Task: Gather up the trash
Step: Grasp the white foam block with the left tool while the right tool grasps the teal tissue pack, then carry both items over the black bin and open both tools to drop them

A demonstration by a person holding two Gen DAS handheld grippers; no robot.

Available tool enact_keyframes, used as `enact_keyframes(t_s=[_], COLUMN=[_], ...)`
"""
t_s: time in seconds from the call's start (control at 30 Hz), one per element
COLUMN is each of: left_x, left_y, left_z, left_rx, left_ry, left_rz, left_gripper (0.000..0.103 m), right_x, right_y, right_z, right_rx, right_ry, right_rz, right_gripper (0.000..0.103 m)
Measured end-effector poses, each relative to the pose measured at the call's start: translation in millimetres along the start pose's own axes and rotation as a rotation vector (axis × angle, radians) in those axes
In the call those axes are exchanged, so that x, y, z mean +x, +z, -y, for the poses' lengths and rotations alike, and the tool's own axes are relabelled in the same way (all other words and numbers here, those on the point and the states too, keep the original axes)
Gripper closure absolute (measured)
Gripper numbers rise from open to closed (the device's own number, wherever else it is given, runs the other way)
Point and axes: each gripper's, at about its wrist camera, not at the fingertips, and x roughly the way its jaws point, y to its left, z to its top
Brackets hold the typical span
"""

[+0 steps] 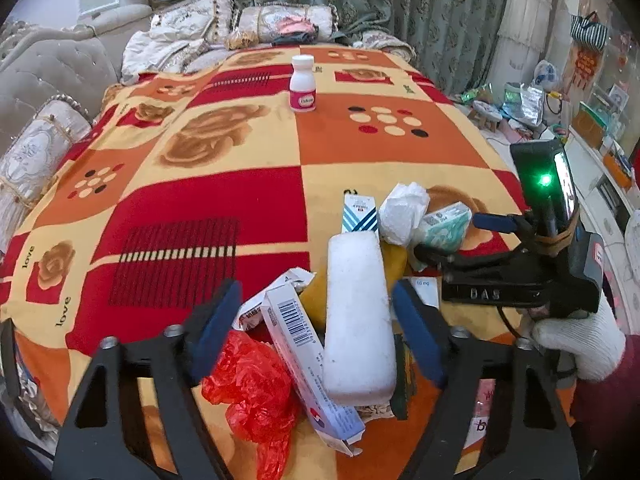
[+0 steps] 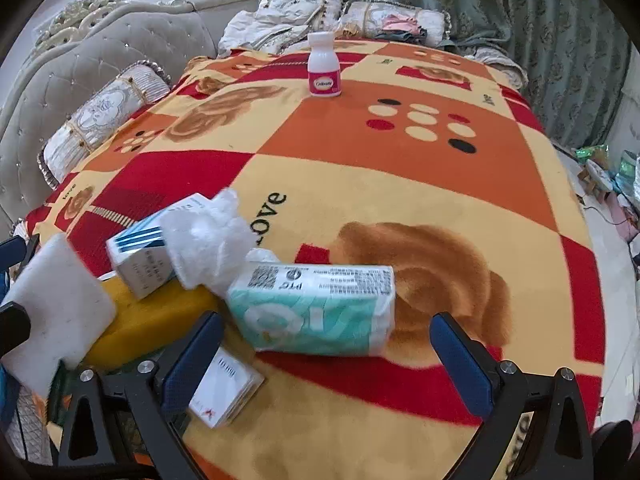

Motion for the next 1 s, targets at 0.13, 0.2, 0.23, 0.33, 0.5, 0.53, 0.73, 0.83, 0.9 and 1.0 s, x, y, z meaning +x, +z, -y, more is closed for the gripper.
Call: enact_keyframes(t_s=[0.13,0.2,0.23,0.33,0.5,0.53,0.73,0.83,0.9,1.0], left_x=[8,6,3,-12,-36,-40,-50,-48,-43,-36], left_y=[-2,-2,-1,4,15,17,17,16,15,11], left_z=[0,0,0,-2,2,5,45,73,93,124], left_rx=[-0.004,-0.009,-0.011,-0.028,-0.047,-0.044,0.004,0.034,0.057,0.093], left_ry=[-0.035,-0.038,-0.039,-0.055,-0.091,-0.097,-0.162,-0.198,-0.217,-0.244], left_rz=[-0.036,-0.026,-0.018,0.016,0.065,0.072,0.085,0.072,0.057,0.036], left_gripper=[0.072,0.073,0.074,0.074,0.074,0.074,0.074,0.074,0.074,0.074], right_x=[3,-2,-5,-18,-51,-58,-94,-109,-116,-129], right_y=[0,-2,-4,-11,-27,-31,-58,-73,-84,-100], right_z=[9,11,10,11,22,25,40,51,61,78], right_rx=[0.050,0.055,0.052,0.043,0.063,0.069,0.086,0.103,0.115,0.137], right_ry=[0.073,0.078,0.081,0.075,0.071,0.072,0.050,0.023,0.008,-0.023], right_rz=[0.011,0.026,0.031,0.051,0.098,0.106,0.134,0.142,0.142,0.148], right_gripper=[0.035,0.039,0.039,0.039,0.039,0.039,0.039,0.039,0.039,0.039])
